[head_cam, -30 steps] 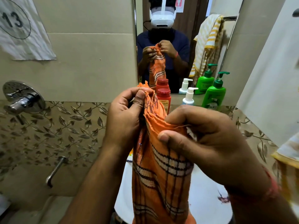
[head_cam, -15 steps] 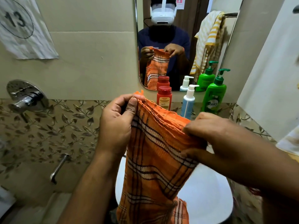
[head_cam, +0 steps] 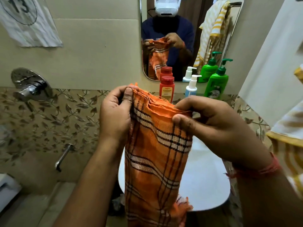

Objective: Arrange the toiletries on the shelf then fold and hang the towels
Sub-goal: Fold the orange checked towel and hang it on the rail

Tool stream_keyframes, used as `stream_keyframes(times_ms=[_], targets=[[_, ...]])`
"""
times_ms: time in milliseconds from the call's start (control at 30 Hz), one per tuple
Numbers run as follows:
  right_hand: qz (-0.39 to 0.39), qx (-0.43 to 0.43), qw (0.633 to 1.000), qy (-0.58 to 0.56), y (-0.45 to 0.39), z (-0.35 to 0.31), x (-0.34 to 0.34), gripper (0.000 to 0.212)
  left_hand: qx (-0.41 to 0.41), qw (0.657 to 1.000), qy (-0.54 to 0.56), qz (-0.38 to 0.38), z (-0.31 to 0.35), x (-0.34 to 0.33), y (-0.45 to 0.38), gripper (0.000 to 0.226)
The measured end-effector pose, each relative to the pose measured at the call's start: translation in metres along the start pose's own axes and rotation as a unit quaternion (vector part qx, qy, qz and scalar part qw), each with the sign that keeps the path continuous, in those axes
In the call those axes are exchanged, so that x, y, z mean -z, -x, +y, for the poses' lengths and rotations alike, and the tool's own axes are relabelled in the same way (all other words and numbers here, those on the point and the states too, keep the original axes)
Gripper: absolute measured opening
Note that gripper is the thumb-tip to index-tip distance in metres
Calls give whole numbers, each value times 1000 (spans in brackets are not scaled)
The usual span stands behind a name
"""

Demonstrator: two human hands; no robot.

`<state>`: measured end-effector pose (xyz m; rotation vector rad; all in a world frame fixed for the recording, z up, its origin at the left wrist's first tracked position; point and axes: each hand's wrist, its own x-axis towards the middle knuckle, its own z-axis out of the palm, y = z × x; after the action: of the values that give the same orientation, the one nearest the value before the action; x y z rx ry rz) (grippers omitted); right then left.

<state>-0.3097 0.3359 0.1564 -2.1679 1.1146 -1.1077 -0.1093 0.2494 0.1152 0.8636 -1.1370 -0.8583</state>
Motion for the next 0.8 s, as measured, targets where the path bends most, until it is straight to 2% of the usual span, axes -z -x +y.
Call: stream_keyframes(times_ms=[100,133,233,300,367,500,633,700,767,800], targets=[[24,41,986,-157,8,-12,0,13,-30,999,25,6,19,5,13,20],[36,50,966,-251,9,-21,-3,11,-52,998,45,15,29,7,15,20],[58,48,871,-486,8,-43,-23,8,-122,987,91,46,53,11,13,17],[75,38,827,-557,3,-49,-35,11,-134,985,98,43,60,8,8,16],[89,27,815,-572,-5,-52,-40,11,-112,989,86,35,60,2,6,16],[117,3,817,-565,-16,-48,-34,11,-75,994,66,53,51,-8,7,17],[140,-14,833,-534,-18,-34,-23,11,-67,993,61,72,49,-9,7,18],[175,3,876,-450,-19,-22,-12,10,-74,993,61,74,51,-8,6,18],[213,23,929,-302,-17,-9,2,8,-80,994,44,52,51,-6,9,17],[221,28,944,-243,-16,-4,9,7,-84,995,33,33,50,-6,11,17]])
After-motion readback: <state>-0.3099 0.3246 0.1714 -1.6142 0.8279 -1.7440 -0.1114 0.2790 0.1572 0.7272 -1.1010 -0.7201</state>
